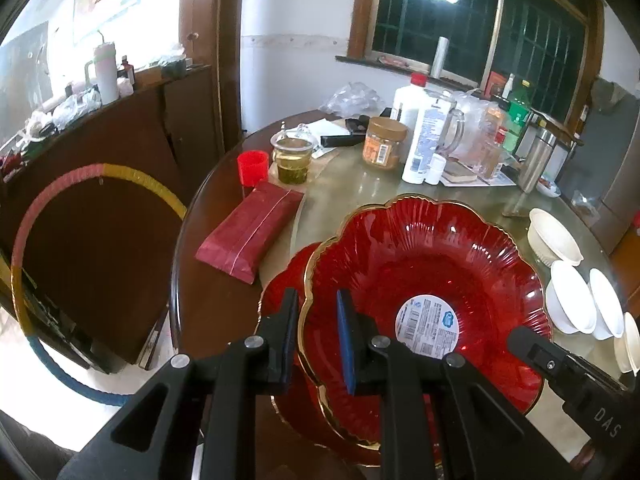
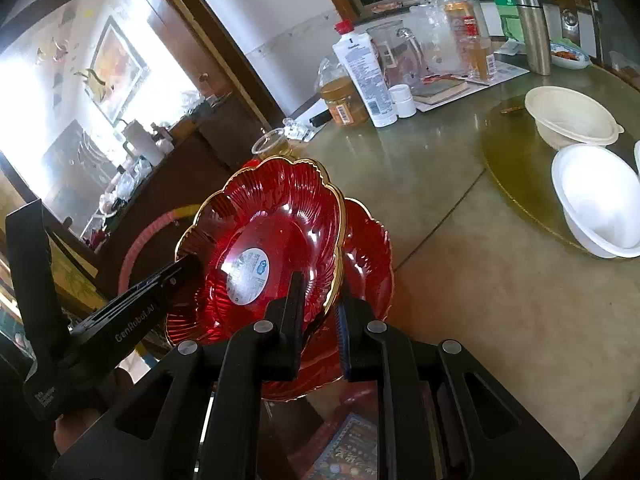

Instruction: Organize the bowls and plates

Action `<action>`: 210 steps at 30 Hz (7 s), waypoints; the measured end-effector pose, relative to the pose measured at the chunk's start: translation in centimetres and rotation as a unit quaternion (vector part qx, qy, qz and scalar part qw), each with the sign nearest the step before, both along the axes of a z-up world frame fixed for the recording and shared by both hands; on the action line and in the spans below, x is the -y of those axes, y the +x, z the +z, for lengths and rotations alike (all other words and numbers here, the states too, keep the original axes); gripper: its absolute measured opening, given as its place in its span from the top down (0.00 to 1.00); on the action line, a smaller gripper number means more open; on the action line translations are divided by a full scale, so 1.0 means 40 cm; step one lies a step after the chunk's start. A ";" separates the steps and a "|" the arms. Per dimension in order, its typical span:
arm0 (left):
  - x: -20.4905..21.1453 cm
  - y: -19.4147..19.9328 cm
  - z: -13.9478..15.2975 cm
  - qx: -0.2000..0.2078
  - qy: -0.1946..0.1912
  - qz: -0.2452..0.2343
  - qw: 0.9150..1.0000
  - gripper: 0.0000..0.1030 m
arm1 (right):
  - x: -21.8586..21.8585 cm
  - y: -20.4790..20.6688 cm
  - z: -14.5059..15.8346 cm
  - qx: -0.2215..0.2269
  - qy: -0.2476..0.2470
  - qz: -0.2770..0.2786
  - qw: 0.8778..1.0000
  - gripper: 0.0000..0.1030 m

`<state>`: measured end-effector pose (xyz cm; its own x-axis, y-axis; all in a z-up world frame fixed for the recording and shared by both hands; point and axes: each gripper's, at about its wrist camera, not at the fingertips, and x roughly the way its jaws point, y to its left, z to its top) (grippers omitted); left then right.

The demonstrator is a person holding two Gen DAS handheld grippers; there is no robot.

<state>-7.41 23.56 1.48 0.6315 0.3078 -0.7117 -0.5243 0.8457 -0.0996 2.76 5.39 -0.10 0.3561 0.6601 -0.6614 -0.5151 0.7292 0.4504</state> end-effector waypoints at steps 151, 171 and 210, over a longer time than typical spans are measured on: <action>0.520 0.512 -0.143 -0.075 -0.040 -0.235 0.968 0.50 | 0.611 0.322 -0.151 -0.164 0.093 -0.255 0.948 0.73; 0.498 0.405 -0.094 -0.043 -0.025 -0.232 0.971 0.86 | 0.554 0.233 -0.092 -0.116 0.085 -0.218 0.965 0.92; 0.338 0.183 0.003 0.028 0.008 -0.150 0.988 0.84 | 0.354 0.087 0.032 -0.035 0.069 -0.117 0.990 0.92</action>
